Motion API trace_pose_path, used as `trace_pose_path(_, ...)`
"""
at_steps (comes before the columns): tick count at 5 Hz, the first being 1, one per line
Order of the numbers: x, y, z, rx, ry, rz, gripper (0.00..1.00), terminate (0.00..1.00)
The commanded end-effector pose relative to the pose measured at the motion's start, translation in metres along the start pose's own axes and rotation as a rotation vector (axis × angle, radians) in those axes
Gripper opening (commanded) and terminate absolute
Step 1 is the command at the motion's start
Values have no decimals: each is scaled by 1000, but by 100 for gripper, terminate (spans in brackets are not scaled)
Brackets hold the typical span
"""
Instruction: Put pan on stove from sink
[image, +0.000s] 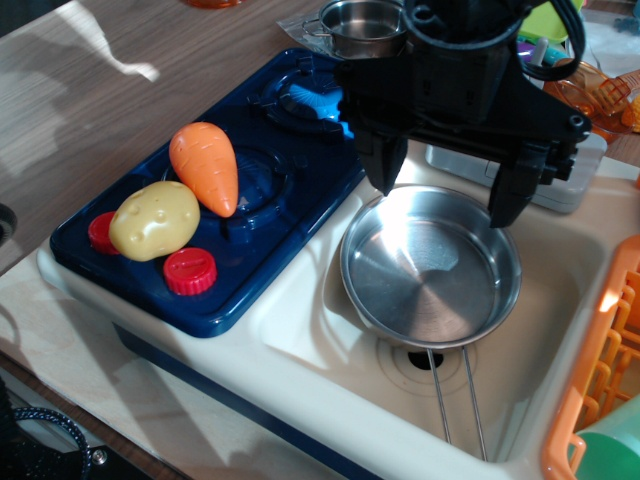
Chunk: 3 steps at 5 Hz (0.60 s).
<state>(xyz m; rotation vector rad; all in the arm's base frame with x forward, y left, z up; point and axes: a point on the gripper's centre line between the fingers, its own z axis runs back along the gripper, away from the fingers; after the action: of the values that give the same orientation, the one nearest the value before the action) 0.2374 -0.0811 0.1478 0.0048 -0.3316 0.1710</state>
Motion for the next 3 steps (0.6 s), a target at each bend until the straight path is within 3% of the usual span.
trace_pose_path(1,0,0,0,0,0,0,100,0)
trace_pose_path(3,-13,-8,-9,57,-68,241,100,0)
